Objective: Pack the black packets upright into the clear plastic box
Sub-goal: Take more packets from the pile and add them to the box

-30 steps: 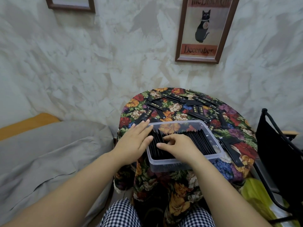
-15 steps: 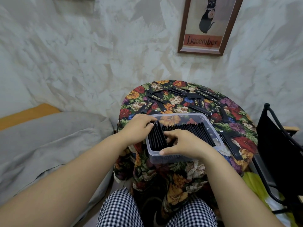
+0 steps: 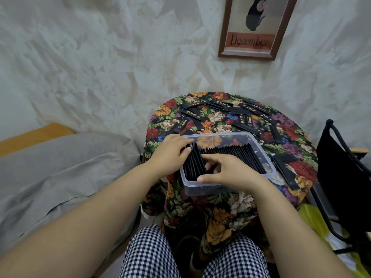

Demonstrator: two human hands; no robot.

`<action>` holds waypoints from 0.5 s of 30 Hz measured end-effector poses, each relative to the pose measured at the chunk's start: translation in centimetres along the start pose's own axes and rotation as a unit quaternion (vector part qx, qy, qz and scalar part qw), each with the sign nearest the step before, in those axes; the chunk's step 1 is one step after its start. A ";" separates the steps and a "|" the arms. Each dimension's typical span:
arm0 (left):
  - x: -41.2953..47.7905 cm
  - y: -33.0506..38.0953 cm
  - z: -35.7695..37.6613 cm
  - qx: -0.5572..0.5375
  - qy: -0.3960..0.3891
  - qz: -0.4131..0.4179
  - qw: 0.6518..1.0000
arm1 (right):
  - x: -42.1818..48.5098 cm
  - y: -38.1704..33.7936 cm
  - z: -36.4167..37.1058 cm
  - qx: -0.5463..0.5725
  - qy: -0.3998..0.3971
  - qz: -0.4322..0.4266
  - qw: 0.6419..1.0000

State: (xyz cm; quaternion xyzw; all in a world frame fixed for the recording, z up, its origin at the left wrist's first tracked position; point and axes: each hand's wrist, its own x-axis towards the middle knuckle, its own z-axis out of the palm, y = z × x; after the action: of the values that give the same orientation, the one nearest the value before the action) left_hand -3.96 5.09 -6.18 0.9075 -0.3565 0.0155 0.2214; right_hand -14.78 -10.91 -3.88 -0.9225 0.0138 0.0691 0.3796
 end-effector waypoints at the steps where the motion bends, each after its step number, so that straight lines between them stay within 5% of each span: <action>1: 0.0 0.0 0.0 -0.007 -0.002 0.002 1.000 | 0.0 0.1 0.0 -0.001 -0.001 -0.002 1.000; 7: -2.4 -0.2 1.3 -0.099 0.064 0.066 0.991 | 0.0 0.5 0.1 -0.041 0.002 -0.011 0.999; 15: -3.3 -1.0 2.8 -0.109 0.058 0.136 0.983 | -0.2 0.2 0.0 -0.037 0.006 -0.001 0.999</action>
State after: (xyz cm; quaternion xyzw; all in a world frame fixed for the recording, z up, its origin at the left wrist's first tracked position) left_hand -6.14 6.70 -9.69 0.8184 -0.4628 0.0592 0.3354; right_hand -14.98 -11.11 -3.98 -0.9361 0.0126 0.0638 0.3456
